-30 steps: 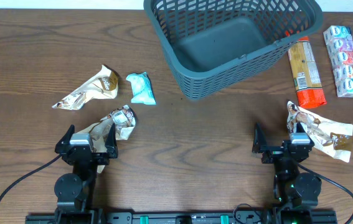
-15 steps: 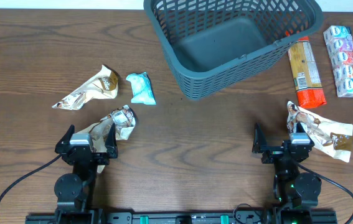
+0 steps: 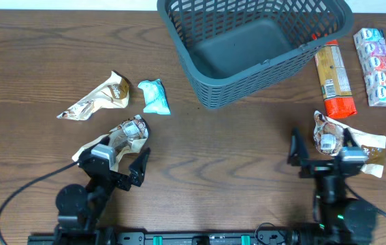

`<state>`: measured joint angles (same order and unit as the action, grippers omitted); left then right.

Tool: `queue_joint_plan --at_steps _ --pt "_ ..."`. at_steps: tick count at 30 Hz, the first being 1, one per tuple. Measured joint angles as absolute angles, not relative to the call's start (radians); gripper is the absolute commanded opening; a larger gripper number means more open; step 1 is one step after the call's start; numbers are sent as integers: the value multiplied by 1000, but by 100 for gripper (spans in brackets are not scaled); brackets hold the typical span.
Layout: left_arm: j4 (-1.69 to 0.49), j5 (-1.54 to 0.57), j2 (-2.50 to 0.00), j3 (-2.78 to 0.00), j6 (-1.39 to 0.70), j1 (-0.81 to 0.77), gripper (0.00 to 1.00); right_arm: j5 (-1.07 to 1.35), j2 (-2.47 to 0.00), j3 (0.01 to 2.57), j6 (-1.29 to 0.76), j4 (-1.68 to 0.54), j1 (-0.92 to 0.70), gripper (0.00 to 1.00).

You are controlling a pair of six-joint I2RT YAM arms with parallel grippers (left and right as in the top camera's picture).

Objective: Pack container
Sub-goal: 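Reach both grippers up to the rim of the gray basket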

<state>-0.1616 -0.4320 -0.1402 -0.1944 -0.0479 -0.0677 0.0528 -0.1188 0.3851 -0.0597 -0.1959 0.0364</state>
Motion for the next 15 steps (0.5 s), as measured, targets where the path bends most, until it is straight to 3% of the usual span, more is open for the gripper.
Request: queue_joint_plan --at_steps 10,15 --pt "-341 -547 -703 -825 61 -297 99 189 -806 1309 38 -802 42 99" --pt "-375 -804 -950 -949 64 -416 99 380 -1098 1679 103 -1152 42 99"
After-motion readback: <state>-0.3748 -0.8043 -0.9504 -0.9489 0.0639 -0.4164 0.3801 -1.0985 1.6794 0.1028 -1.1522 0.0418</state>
